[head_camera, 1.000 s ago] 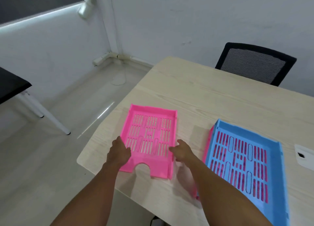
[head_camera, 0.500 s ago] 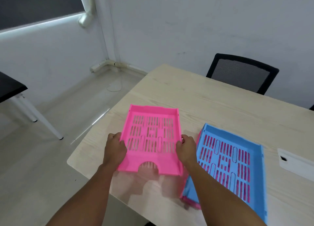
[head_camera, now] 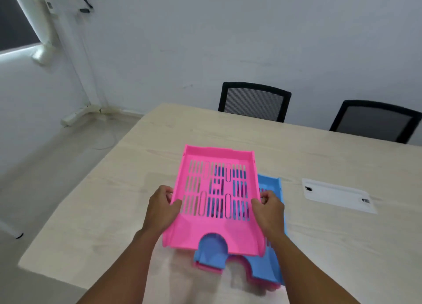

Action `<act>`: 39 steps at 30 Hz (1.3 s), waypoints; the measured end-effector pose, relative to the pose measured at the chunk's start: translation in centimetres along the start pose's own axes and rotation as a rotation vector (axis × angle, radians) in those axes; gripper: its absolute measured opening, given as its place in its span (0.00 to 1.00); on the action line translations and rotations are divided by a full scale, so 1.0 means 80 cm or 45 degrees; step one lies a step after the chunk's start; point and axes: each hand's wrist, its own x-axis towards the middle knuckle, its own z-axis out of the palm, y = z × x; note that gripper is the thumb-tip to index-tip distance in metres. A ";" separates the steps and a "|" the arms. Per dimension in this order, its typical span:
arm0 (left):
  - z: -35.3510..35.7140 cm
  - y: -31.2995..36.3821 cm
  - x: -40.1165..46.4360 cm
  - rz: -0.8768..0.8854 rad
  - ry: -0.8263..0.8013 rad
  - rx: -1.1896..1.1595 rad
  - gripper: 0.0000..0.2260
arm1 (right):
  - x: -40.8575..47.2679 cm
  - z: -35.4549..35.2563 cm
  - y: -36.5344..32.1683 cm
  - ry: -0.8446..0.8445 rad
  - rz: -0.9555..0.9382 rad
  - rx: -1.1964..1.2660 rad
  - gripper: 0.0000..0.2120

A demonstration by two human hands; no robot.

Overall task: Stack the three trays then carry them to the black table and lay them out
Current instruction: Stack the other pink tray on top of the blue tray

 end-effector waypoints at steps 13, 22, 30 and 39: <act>0.081 0.037 -0.037 -0.007 -0.251 0.034 0.08 | -0.019 -0.079 0.078 0.034 0.155 -0.078 0.04; 0.085 0.049 -0.038 0.006 -0.256 0.055 0.08 | -0.009 -0.092 0.080 0.061 0.102 -0.079 0.06; 0.094 0.049 -0.036 0.004 -0.266 0.064 0.06 | -0.006 -0.084 0.084 0.022 0.141 -0.112 0.04; 0.103 0.048 -0.016 -0.020 -0.380 0.148 0.05 | 0.005 -0.079 0.085 -0.129 0.203 -0.185 0.10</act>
